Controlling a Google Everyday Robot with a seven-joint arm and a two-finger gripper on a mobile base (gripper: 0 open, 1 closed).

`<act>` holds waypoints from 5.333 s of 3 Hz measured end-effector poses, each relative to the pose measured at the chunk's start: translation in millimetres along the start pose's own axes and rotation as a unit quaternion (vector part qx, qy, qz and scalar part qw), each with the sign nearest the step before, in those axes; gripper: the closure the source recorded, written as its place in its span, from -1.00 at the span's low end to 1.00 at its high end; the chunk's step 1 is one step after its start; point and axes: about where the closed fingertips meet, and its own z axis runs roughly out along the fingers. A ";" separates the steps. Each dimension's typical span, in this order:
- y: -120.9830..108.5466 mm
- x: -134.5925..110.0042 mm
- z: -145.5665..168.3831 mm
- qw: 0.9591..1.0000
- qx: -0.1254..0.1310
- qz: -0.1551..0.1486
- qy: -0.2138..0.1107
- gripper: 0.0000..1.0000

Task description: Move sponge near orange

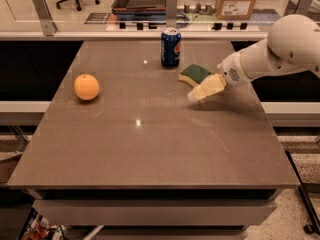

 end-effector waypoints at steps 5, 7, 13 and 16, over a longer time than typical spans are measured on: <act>-1.8 -0.1 9.4 1.000 0.001 -0.006 0.016 1.00; 15.3 -9.9 -0.5 0.999 -0.022 -0.031 0.014 1.00; 189.2 -59.7 8.8 0.978 -0.092 -0.180 0.049 1.00; 219.3 -81.9 59.6 0.968 -0.115 -0.216 0.048 1.00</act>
Offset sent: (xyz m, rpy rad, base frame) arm 0.0050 -0.0003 -0.0061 -0.0286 0.0060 -0.0003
